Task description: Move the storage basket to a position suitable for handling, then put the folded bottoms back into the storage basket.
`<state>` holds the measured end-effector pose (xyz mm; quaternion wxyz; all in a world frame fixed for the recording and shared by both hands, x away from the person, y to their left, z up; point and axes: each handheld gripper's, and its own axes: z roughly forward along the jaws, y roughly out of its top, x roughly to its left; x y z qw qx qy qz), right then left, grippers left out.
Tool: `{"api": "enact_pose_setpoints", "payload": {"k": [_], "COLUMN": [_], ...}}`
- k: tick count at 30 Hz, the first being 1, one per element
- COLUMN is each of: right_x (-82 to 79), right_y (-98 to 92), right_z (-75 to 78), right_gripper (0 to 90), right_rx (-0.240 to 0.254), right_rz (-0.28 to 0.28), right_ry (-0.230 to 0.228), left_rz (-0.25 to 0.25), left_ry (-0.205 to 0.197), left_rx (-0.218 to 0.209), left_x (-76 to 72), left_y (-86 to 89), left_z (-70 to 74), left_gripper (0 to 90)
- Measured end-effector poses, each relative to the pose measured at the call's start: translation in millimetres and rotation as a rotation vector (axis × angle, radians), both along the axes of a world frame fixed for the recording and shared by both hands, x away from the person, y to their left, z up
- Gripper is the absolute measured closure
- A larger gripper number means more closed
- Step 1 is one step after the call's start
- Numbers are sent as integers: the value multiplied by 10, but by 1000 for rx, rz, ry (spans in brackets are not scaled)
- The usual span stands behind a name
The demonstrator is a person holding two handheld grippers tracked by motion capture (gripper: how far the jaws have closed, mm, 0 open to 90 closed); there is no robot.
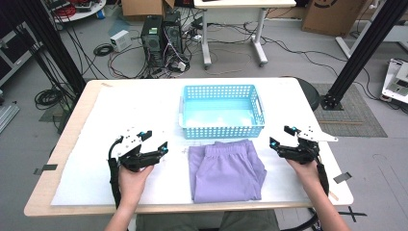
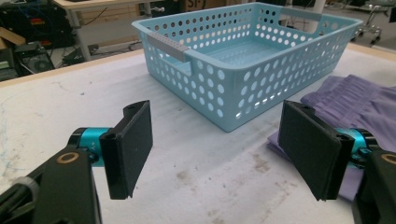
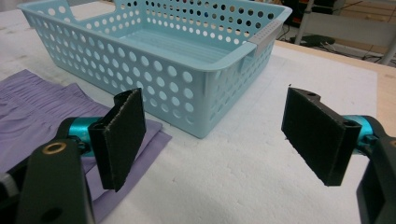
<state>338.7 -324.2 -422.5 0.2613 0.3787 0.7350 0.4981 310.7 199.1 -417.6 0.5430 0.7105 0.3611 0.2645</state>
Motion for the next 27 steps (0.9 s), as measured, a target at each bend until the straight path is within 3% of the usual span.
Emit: {"api": "enact_pose_setpoints", "payload": {"k": [6, 10, 14, 18, 23, 27], "right_x": [9, -3, -30, -68, -123, -193], "right_y": [40, 86, 134, 166, 195, 214], "right_z": [22, 12, 14, 26, 21, 11], "right_gripper": [221, 221, 223, 235, 245, 251], "right_rx": [0, -15, -45, -64, -72, -58], "right_rz": [-8, -3, 5, 7, 10, -3], "right_ry": [-2, -7, -21, -17, -11, 18], "left_rz": [-46, -33, -26, -51, -78, -94], "left_ry": [33, 128, 84, 82, 97, 148], "left_rx": [-2, -30, 1, 4, 11, 21], "left_x": [12, 7, -29, -69, -142, -195], "left_y": [-54, -75, -109, -151, -255, -324], "left_z": [-14, -37, -22, -15, -20, -57], "left_gripper": [258, 277, 277, 277, 277, 277]}}
